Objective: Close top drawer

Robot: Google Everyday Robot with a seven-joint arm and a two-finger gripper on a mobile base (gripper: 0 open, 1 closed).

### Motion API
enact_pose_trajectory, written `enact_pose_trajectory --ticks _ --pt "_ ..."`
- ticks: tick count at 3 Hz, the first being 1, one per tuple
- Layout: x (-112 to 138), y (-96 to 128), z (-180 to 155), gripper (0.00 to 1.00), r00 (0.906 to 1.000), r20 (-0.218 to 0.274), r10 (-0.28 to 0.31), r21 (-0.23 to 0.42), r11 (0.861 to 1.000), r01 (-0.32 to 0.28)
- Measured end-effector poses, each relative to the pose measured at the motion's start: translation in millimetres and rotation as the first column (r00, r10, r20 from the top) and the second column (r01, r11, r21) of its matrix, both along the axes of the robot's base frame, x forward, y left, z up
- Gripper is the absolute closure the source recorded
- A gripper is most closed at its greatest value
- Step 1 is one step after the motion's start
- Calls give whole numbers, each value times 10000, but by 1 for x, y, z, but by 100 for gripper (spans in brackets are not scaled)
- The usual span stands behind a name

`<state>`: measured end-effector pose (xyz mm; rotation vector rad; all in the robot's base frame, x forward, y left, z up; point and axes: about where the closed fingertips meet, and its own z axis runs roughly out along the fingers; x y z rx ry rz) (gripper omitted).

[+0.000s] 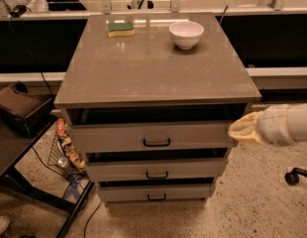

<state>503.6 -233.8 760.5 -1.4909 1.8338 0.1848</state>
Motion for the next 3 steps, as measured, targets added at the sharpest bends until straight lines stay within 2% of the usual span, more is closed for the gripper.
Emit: enact_pose_trajectory --ticks 1,2,3 --pt "17 -50 61 100 9882 820 -1293 507 9908 1255" --pt "31 -90 116 100 9419 1559 -2976 1008 9533 2845" --pt "31 -89 116 100 9419 1559 -2975 1008 9534 2844"
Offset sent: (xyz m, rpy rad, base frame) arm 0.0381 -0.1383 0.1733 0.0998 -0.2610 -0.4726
